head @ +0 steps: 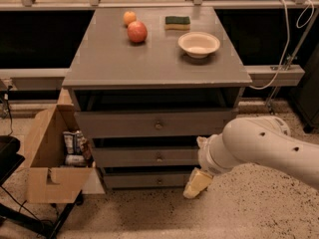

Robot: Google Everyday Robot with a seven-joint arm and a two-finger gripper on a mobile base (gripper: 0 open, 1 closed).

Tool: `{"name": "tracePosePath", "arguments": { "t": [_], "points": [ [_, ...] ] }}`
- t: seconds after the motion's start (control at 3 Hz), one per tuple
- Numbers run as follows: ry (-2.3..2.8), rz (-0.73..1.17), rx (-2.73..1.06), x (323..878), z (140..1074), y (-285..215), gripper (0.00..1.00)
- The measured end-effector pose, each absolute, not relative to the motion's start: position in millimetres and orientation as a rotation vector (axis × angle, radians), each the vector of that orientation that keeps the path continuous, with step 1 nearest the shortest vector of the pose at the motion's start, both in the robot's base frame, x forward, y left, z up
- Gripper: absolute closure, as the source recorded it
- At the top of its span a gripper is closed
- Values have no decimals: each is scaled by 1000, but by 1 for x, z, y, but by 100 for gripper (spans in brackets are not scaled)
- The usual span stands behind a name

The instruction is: Open middle drawer

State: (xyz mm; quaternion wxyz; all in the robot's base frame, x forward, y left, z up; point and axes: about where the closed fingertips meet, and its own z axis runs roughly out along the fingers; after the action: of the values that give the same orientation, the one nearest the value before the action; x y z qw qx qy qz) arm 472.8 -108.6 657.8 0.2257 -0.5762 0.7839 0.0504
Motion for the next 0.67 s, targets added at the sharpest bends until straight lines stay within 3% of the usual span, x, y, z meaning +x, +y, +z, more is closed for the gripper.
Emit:
{"name": "tracePosePath", "arguments": {
  "t": [0.67],
  "points": [
    [2171,76,-1671,501,566,-110,0]
  ]
}}
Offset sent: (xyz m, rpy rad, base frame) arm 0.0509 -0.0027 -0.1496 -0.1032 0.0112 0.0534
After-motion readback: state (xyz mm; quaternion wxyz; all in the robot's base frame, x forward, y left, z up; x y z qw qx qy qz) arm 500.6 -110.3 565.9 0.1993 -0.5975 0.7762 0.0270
